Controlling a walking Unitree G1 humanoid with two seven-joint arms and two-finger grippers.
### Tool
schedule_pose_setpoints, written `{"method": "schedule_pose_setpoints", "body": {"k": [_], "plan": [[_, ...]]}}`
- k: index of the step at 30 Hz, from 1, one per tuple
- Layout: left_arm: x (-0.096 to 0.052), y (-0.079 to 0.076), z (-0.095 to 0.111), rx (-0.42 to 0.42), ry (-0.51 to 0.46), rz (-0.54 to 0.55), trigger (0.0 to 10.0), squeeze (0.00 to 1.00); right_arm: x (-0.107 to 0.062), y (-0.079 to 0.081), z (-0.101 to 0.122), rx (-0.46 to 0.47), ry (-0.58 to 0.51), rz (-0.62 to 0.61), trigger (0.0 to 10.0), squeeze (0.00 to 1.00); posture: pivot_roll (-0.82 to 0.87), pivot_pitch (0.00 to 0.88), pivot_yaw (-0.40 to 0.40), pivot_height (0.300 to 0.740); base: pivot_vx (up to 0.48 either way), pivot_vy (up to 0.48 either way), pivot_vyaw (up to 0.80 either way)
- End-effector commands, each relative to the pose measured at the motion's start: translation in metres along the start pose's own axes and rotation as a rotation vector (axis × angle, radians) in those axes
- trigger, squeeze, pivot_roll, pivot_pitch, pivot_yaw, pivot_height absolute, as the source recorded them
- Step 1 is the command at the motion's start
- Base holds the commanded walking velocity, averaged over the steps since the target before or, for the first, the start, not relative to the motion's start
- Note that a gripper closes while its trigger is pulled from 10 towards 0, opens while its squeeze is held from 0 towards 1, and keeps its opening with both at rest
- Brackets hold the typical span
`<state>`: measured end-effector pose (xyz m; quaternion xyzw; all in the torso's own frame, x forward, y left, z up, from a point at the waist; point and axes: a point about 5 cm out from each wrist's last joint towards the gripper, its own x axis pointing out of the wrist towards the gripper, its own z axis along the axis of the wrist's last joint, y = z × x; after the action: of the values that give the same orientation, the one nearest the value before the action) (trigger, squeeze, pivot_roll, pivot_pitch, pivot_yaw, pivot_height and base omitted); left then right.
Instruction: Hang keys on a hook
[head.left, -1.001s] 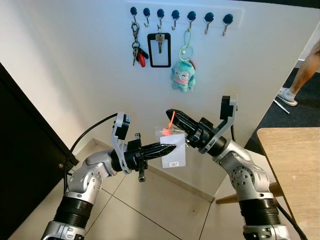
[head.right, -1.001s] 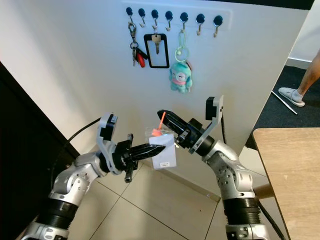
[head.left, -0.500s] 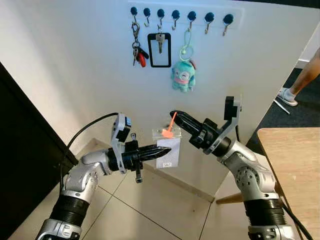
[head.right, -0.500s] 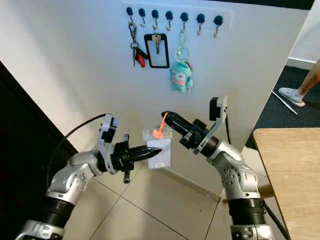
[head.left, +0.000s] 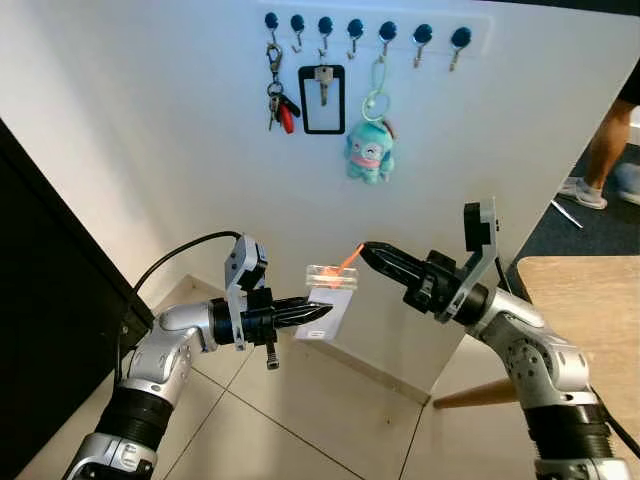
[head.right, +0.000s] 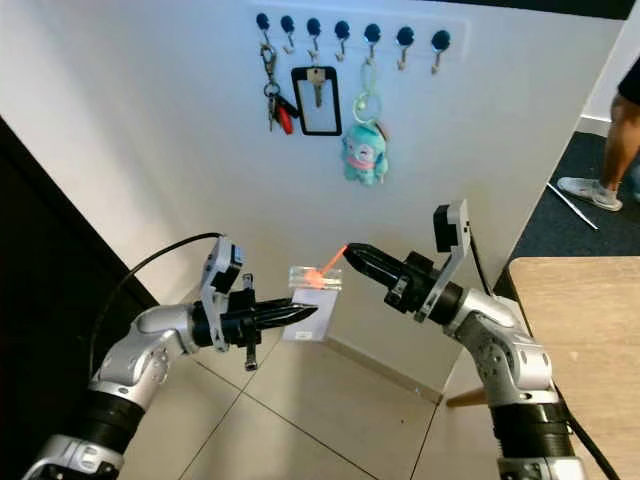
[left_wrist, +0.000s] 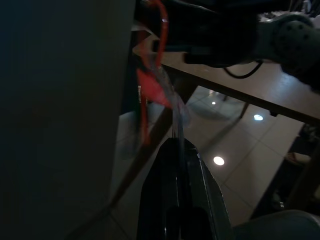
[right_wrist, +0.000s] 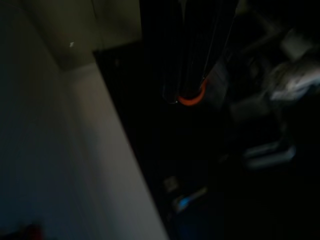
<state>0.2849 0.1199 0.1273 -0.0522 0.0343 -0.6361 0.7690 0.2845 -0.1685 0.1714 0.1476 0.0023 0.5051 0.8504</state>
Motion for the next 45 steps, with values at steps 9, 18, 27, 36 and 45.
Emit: {"method": "schedule_pose_setpoints", "body": {"k": [9, 18, 27, 36, 45], "plan": [[-0.005, 0.005, 0.000, 0.013, 0.002, 0.043, 10.0, 0.00, -0.010, 0.007, 0.004, 0.028, 0.009, 0.083, 0.0, 0.00, -0.15, 0.062, 0.082, 0.740, 0.000, 0.000, 0.00], [-0.001, 0.003, -0.001, 0.018, -0.002, 0.027, 10.0, 0.00, -0.004, 0.013, -0.001, 0.054, 0.003, 0.123, 0.0, 0.00, -0.15, 0.062, 0.084, 0.740, 0.000, 0.000, 0.00], [-0.004, 0.005, -0.001, -0.035, -0.032, 0.027, 10.0, 1.00, -0.003, 0.008, 0.002, 0.030, -0.030, 0.069, 0.0, 0.00, -0.15, 0.057, 0.088, 0.740, 0.000, 0.000, 0.00], [-0.010, 0.009, -0.008, -0.034, -0.005, 0.062, 10.0, 0.00, 0.000, 0.006, 0.002, 0.028, -0.050, 0.043, 0.0, 0.00, -0.15, 0.052, 0.086, 0.740, 0.000, 0.000, 0.00], [-0.024, 0.009, -0.033, -0.031, 0.157, 0.110, 10.0, 0.00, -0.001, 0.007, -0.002, 0.039, -0.032, 0.042, 0.0, 0.00, -0.15, 0.060, 0.088, 0.740, 0.000, 0.000, 0.00]]}}
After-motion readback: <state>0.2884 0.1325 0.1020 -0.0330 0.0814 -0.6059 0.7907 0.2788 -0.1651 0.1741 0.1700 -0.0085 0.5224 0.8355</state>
